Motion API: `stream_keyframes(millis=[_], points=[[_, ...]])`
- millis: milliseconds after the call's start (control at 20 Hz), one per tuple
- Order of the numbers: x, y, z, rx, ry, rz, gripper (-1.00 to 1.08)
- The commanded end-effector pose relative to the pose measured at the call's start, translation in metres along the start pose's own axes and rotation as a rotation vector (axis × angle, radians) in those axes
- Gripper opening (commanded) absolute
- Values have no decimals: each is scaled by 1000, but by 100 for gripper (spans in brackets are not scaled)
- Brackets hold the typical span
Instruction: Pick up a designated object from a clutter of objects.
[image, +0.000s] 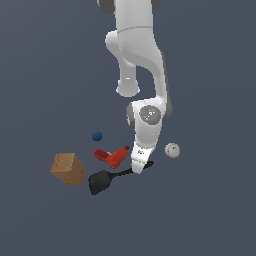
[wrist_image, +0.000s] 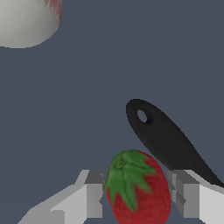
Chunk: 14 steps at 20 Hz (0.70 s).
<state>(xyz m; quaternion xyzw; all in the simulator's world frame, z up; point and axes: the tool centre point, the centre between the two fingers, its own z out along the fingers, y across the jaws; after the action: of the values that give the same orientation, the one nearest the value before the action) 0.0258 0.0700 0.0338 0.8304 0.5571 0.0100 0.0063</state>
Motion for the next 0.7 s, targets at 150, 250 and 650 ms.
stream_keyframes(millis=[150, 250, 650], points=[[0, 0, -1, 0, 0, 1, -100], [1, -1, -5, 0, 0, 1, -100], [16, -9, -41, 3, -2, 0, -100]])
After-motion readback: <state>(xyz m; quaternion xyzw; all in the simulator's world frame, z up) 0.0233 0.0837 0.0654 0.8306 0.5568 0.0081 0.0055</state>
